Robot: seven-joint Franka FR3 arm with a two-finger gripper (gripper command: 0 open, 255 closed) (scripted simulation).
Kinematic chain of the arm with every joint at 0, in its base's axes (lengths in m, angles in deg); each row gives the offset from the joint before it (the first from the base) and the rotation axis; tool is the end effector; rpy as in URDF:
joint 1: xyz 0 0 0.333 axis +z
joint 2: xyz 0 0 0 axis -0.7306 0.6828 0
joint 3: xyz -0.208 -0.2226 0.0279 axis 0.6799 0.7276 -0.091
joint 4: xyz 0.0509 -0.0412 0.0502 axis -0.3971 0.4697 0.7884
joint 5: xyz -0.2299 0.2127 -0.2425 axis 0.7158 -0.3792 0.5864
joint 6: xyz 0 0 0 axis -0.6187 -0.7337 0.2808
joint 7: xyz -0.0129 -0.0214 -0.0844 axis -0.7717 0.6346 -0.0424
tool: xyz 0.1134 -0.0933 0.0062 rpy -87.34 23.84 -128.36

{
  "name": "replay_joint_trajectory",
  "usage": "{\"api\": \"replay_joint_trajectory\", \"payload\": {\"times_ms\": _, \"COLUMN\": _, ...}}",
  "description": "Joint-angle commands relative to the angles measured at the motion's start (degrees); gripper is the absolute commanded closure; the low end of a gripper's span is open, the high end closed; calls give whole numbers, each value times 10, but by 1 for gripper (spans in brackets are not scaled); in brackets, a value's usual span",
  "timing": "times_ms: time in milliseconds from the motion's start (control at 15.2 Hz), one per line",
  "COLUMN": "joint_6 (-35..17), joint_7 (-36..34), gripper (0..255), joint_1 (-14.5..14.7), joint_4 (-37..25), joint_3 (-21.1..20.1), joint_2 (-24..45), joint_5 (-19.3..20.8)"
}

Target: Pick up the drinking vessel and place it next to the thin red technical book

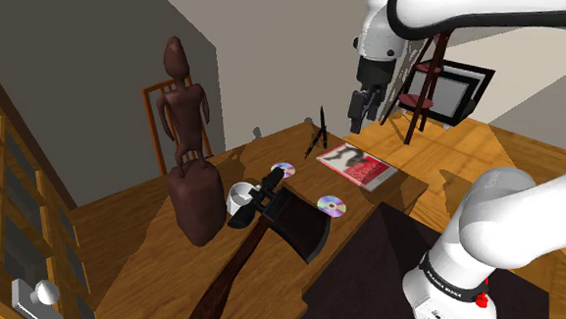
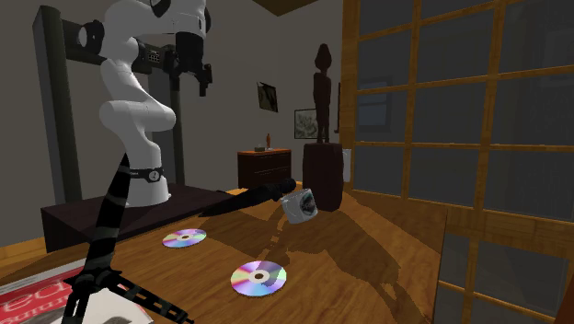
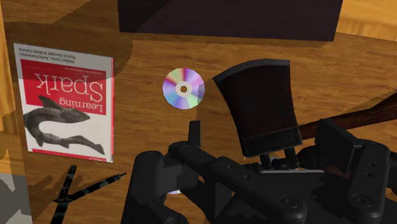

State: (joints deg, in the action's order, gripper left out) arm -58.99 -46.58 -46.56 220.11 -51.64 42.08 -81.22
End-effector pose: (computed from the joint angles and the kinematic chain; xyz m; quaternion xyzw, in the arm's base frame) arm 0.3295 -0.0065 0.5017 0.9993 0.0285 -0.0208 0.0103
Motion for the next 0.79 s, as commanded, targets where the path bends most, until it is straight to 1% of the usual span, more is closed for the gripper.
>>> {"api": "replay_joint_trajectory", "payload": {"times_ms": 0, "joint_6": 0, "joint_7": 0, "gripper": 0, "joint_1": 0, "joint_4": 0, "joint_3": 0, "joint_2": 0, "joint_5": 0}}
{"api": "replay_joint_trajectory", "payload": {"times_ms": 396, "joint_6": -140, "joint_7": -5, "gripper": 0, "joint_1": 24, "joint_4": 52, "joint_3": -26, "joint_2": 60, "joint_5": -8}}
{"api": "replay_joint_trajectory", "payload": {"times_ms": 726, "joint_6": -258, "joint_7": -12, "gripper": 0, "joint_1": 40, "joint_4": 72, "joint_3": -51, "joint_2": 134, "joint_5": -8}}
